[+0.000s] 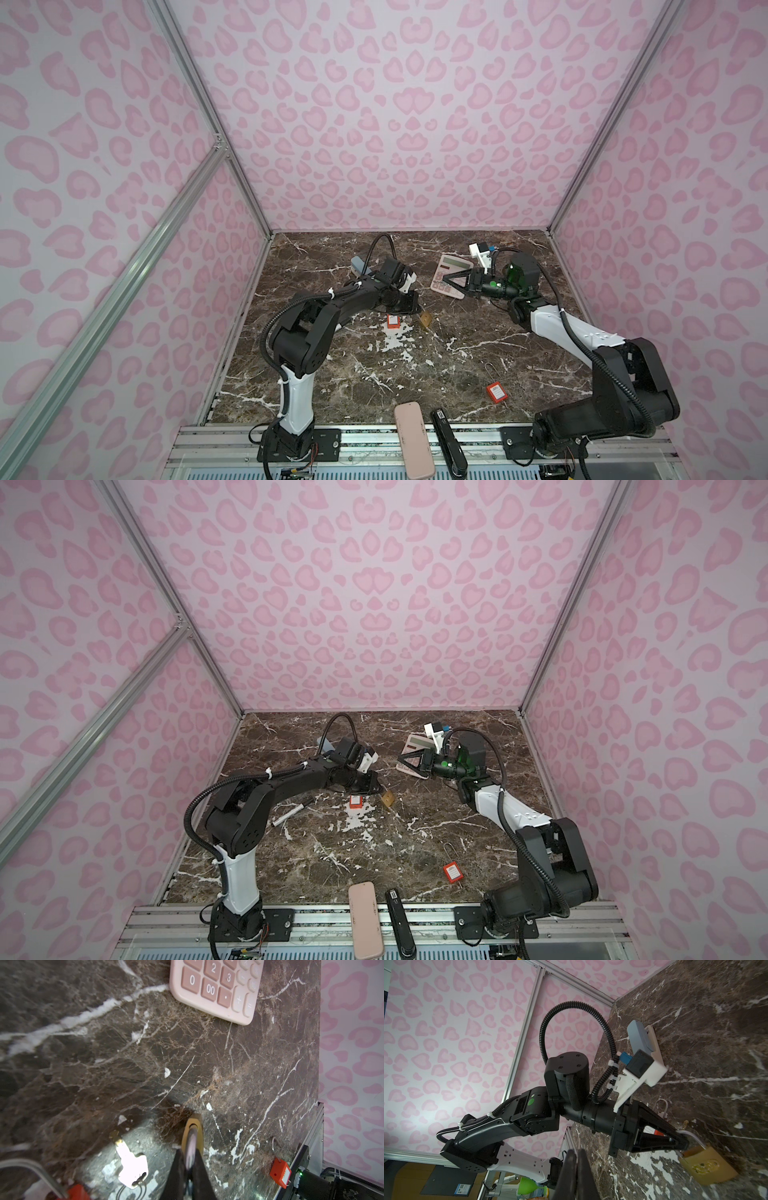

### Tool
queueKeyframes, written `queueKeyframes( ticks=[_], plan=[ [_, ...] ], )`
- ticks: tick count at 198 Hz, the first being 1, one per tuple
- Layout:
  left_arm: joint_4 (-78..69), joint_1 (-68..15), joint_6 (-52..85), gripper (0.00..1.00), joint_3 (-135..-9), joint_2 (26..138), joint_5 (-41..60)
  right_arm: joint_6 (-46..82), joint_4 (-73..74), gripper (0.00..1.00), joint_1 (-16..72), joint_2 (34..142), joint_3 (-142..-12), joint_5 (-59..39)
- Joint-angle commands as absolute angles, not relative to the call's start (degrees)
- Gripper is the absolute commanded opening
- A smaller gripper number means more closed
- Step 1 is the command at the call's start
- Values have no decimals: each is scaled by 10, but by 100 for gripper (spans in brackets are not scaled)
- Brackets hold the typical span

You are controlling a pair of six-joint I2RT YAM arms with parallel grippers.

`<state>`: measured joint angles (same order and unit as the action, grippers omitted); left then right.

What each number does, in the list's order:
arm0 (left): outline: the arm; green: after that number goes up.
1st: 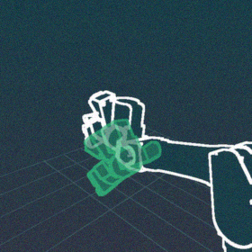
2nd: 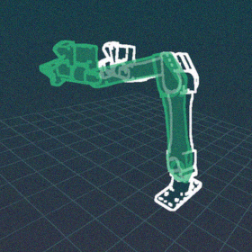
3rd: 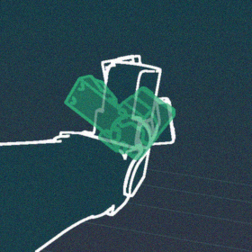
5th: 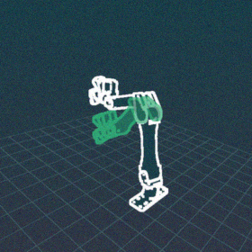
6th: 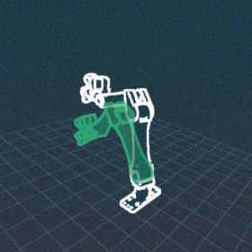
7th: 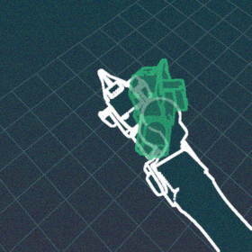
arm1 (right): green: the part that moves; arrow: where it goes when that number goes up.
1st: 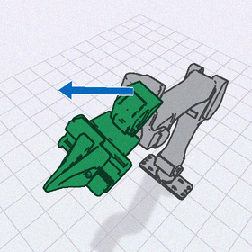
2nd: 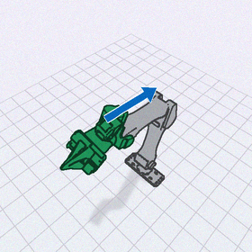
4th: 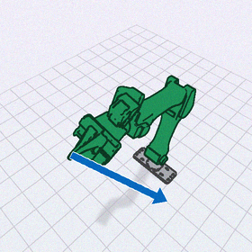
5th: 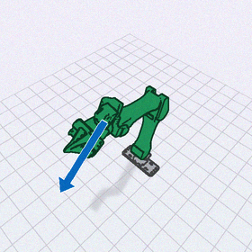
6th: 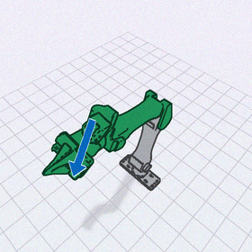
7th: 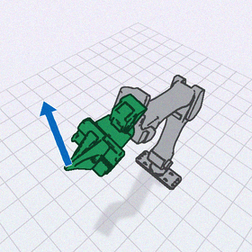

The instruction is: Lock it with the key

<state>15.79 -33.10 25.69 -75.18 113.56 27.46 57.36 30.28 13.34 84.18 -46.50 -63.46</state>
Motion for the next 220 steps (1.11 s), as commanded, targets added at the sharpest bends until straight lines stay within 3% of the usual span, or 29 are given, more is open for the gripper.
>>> queueKeyframes(
  ticks=[1,124,159,194,220],
  plan=[
    [188,-331,245,10,-762,1148,255,564,301,0,133,843,-466,-642],
    [243,-331,214,15,-858,1233,228,544,274,0,132,832,-460,-644],
    [246,-332,211,25,-871,1240,230,541,271,0,127,831,-454,-640],
    [245,-333,216,44,-873,1223,211,544,275,0,117,831,-453,-637],
    [244,-338,221,48,-871,1200,177,560,293,0,93,827,-442,-631]
  ],
)
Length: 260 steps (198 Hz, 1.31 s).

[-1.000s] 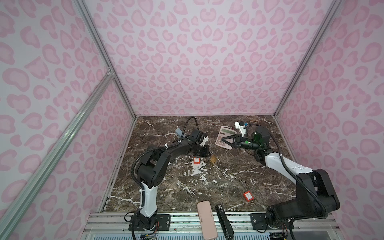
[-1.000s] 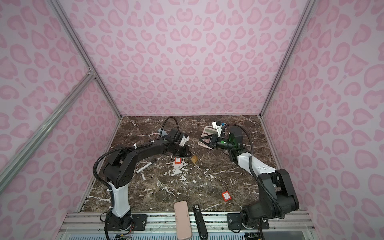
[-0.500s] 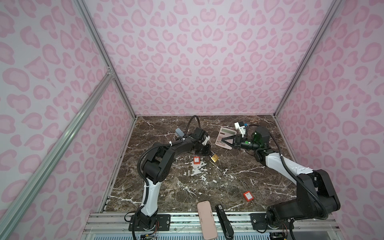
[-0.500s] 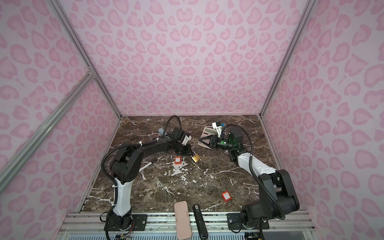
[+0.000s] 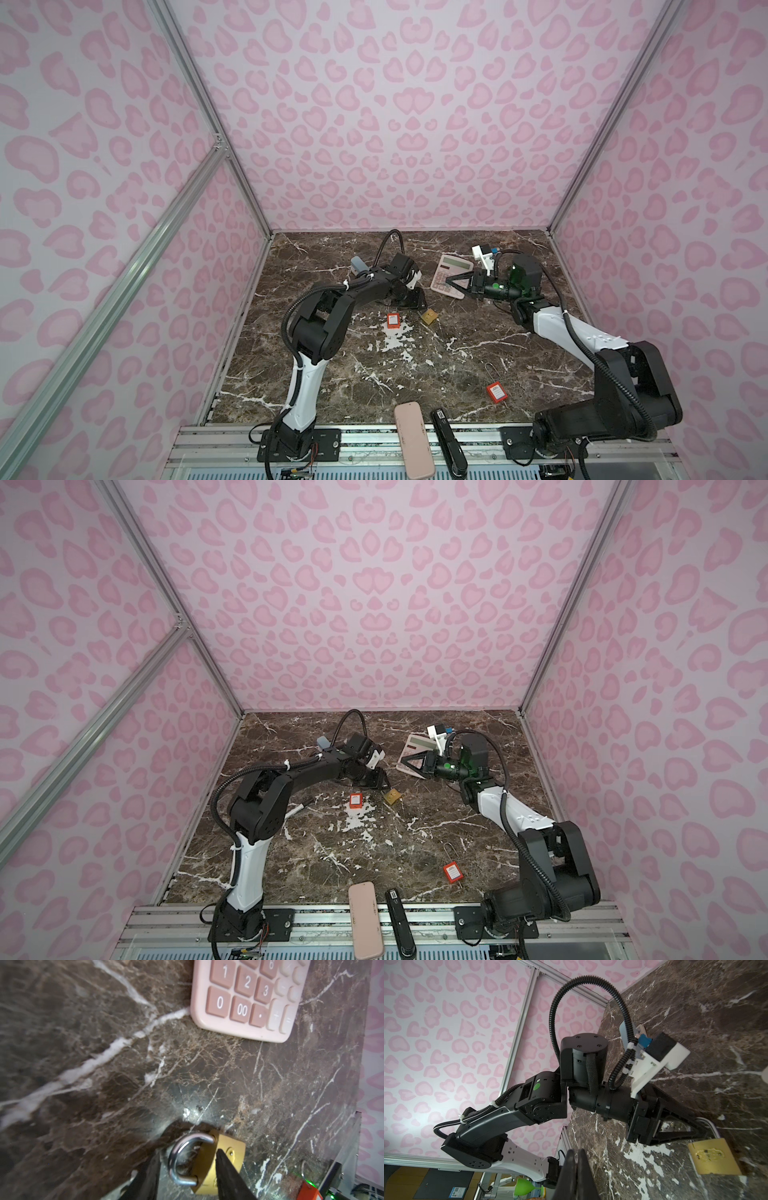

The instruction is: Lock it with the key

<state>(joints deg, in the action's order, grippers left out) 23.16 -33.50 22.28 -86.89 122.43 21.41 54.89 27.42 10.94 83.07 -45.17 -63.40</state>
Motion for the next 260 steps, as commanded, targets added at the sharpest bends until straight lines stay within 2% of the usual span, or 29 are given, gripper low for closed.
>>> queueKeyframes(
  ticks=[1,55,139,260],
  plan=[
    [244,-338,221,49,-871,1199,176,560,293,0,93,827,-442,-631],
    [240,-368,224,49,-901,1193,162,554,260,0,25,805,-419,-595],
    [269,-417,227,48,-1020,1300,189,529,189,0,-32,792,-406,-581],
    [324,-446,220,48,-1022,1310,156,520,174,0,-42,788,-401,-581]
  ],
)
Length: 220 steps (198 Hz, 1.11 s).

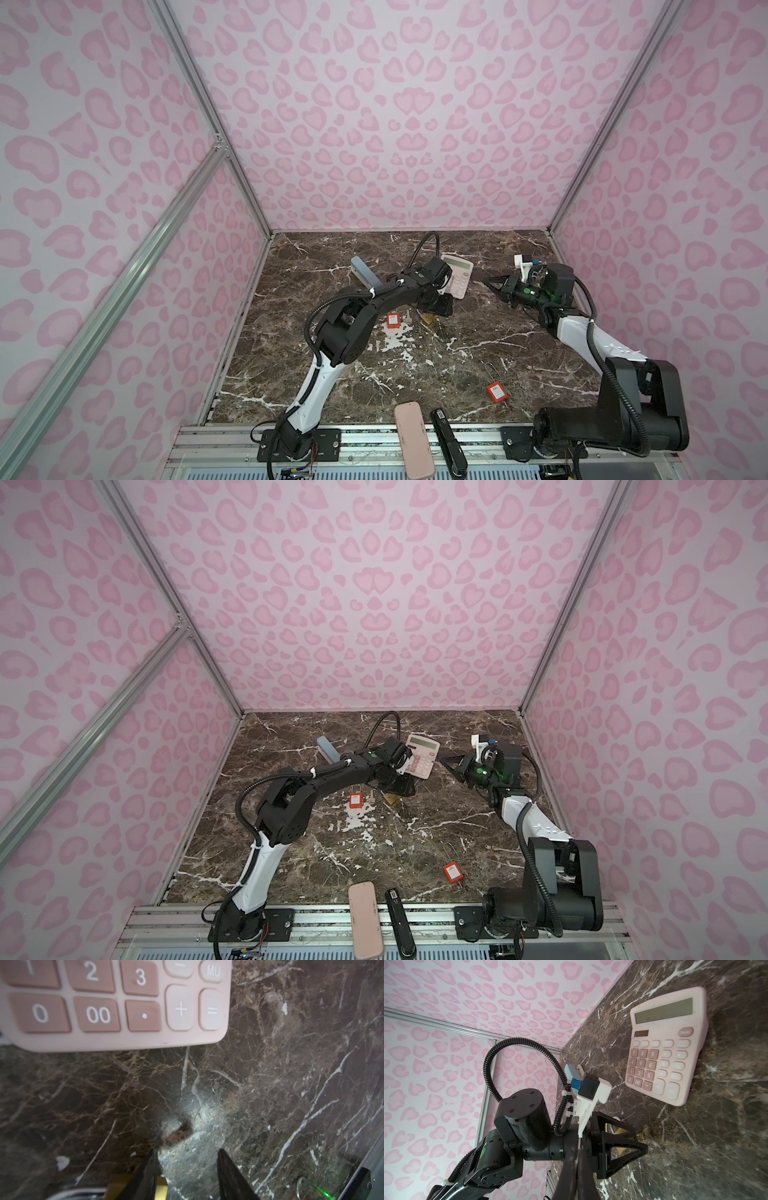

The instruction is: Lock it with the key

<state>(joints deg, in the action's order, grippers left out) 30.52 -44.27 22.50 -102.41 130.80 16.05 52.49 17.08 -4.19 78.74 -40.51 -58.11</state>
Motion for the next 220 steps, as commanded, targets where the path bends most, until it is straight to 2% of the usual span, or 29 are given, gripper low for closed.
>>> queueKeyframes(
  ticks=[1,161,191,220],
  plan=[
    [324,-446,220,48,-1022,1310,156,520,175,0,-43,788,-401,-581],
    [311,-451,230,48,-982,1276,163,521,178,0,-42,790,-392,-580],
    [286,-452,255,48,-991,1254,213,511,170,0,-41,788,-384,-560],
    [289,-446,259,49,-989,1218,201,502,163,0,-42,796,-369,-523]
  ],
)
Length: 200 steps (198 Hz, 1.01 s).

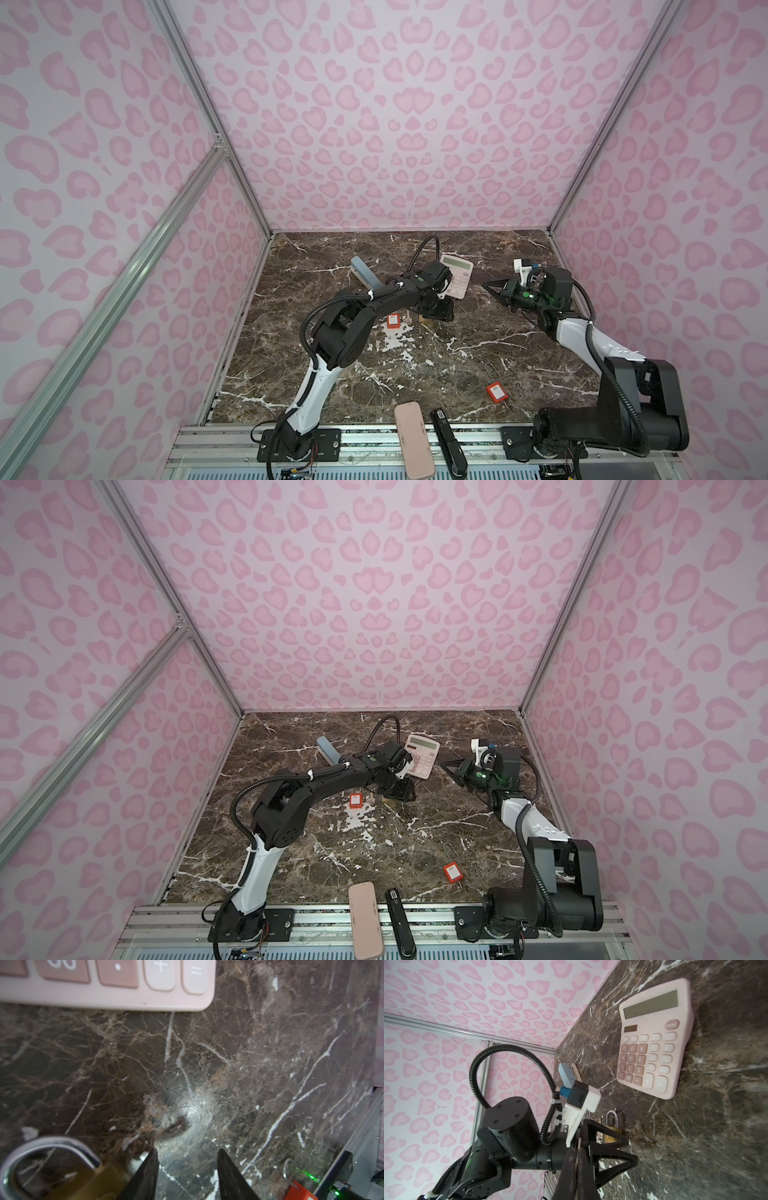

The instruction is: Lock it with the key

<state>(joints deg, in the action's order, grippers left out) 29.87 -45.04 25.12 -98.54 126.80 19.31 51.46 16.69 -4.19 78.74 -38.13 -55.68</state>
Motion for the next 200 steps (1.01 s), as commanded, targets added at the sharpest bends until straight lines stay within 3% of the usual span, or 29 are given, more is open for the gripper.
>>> queueKeyframes(
  ticks=[1,52,132,200],
  plan=[
    [289,-446,260,49,-988,1217,200,502,164,0,-43,797,-368,-522],
    [242,-411,279,48,-875,1125,188,558,273,0,26,842,-310,-442],
    [220,-381,285,49,-778,1048,172,691,523,0,125,1023,-287,-356],
    [217,-374,283,48,-745,1027,167,686,516,0,167,1058,-296,-311]
  ],
)
